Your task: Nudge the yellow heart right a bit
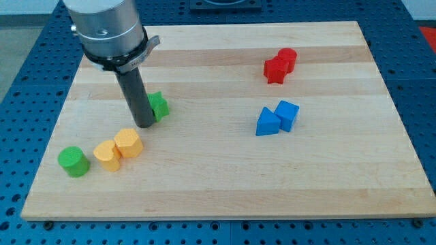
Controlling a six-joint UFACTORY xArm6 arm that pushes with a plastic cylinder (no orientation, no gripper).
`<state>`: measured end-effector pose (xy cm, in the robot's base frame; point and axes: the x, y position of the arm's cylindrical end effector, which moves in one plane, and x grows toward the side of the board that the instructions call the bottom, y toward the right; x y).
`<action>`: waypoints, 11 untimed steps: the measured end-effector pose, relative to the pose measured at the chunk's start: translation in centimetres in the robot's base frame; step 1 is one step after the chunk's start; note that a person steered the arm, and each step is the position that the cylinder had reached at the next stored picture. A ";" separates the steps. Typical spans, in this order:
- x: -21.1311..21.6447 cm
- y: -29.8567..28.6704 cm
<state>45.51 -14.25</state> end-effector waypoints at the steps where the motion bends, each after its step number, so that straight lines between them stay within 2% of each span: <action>1: -2.6 0.1; 2: -5.1 0.9; 3: -5.3 2.0; 4: -4.9 -3.6; 5: -1.8 -7.7; 7: 0.1 2.8; 9: 16.3 2.5; 10: 16.3 -1.6; 11: 15.4 -10.3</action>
